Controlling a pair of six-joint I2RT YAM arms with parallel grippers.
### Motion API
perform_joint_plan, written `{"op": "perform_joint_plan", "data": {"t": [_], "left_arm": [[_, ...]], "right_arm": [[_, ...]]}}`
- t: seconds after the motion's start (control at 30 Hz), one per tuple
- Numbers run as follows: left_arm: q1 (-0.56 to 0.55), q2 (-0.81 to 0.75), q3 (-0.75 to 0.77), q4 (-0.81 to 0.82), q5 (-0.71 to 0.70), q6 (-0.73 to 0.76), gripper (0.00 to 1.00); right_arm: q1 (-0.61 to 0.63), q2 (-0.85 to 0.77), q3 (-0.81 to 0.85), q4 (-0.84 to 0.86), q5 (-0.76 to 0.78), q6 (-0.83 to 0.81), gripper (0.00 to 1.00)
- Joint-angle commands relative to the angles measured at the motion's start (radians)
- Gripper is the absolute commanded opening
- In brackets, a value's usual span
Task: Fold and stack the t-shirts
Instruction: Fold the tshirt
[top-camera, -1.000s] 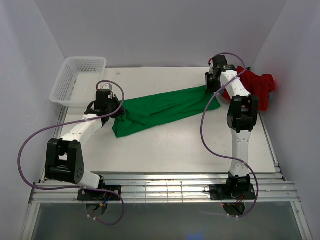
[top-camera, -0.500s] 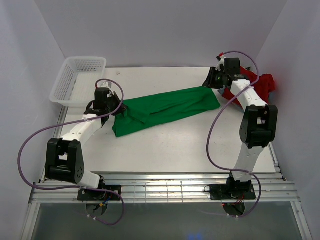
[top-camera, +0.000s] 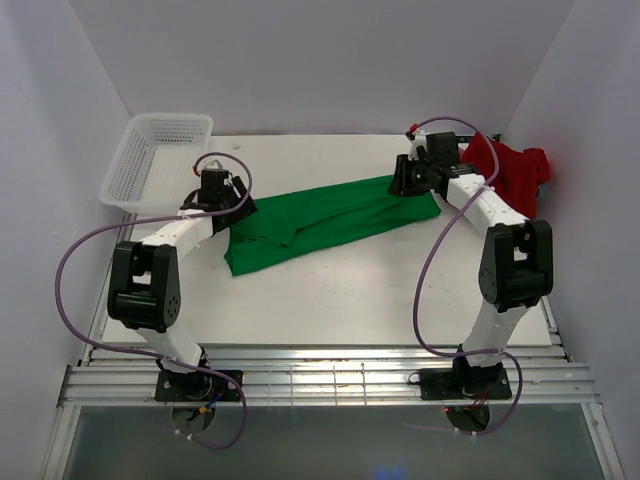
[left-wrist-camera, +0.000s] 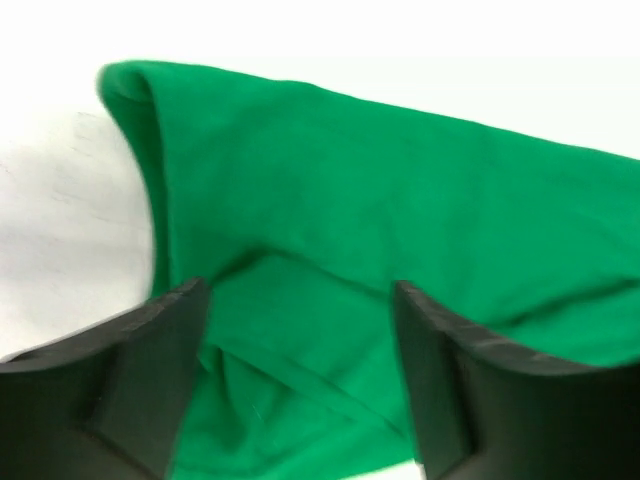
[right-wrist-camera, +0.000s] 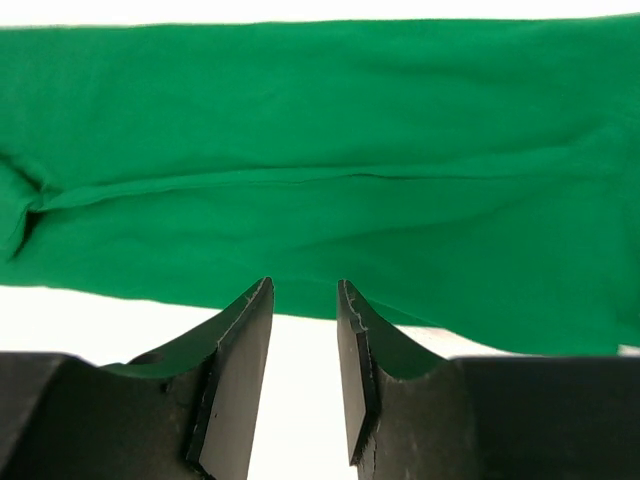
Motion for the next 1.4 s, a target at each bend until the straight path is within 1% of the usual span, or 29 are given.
{"op": "perform_joint_plan", "data": {"t": [0.0,0.03,0.1,0.13,0.2,0.23,0.27,0.3,0.33,0.37,0.43,0.53,0.6,0.67,0.8,1.07,1.17,1.37], "left_arm": [[0.007,0.027,0.076,-0.069,-0.096,-0.017,0.89],[0.006,0.027,0.089,-0.104,-0.098,-0.033,0.96],[0.0,-0.011,0.099,-0.117,-0.115,-0.085,0.96],[-0.009,-0.026,0.104,-0.12,-0.115,-0.097,0.94],[-0.019,-0.063,0.137,-0.121,-0.11,-0.105,0.91],[-0.031,-0.068,0.157,-0.145,-0.109,-0.105,0.89],[-0.035,-0.066,0.18,-0.165,-0.104,-0.105,0.85],[-0.036,-0.046,0.234,-0.194,-0.096,-0.106,0.82],[-0.039,-0.029,0.263,-0.271,-0.092,-0.111,0.8],[-0.039,-0.014,0.289,-0.306,-0.089,-0.112,0.75],[-0.048,0.012,0.323,-0.362,-0.089,-0.097,0.74],[-0.052,0.008,0.302,-0.365,-0.107,-0.085,0.73],[-0.054,0.015,0.299,-0.379,-0.145,-0.077,0.71],[-0.054,0.04,0.303,-0.391,-0.182,-0.067,0.7],[-0.054,0.102,0.319,-0.437,-0.202,-0.031,0.7],[-0.051,0.162,0.313,-0.451,-0.217,0.004,0.7],[-0.052,0.184,0.311,-0.463,-0.195,0.003,0.7],[-0.052,0.195,0.288,-0.462,-0.179,0.003,0.7]], "right_arm": [[0.095,0.032,0.064,0.021,-0.007,-0.053,0.38],[0.11,0.046,0.099,-0.01,-0.009,-0.041,0.38],[0.161,0.072,0.186,-0.065,-0.032,-0.012,0.38],[0.178,0.078,0.213,-0.076,-0.062,-0.003,0.38],[0.225,0.103,0.279,-0.114,-0.073,0.025,0.38],[0.236,0.115,0.341,-0.128,-0.089,0.04,0.38],[0.245,0.132,0.38,-0.145,-0.098,0.061,0.38],[0.264,0.164,0.412,-0.162,-0.093,0.081,0.38],[0.27,0.18,0.459,-0.182,-0.101,0.095,0.38],[0.276,0.195,0.48,-0.191,-0.116,0.123,0.38],[0.293,0.229,0.512,-0.197,-0.141,0.149,0.38],[0.324,0.267,0.52,-0.188,-0.181,0.186,0.38],[0.356,0.302,0.533,-0.193,-0.191,0.206,0.38],[0.377,0.325,0.553,-0.188,-0.201,0.217,0.38],[0.423,0.391,0.599,-0.196,-0.204,0.235,0.39],[0.468,0.471,0.622,-0.204,-0.208,0.253,0.39],[0.479,0.486,0.649,-0.248,-0.189,0.243,0.39],[0.502,0.438,0.521,-0.245,-0.164,0.238,0.39]]}}
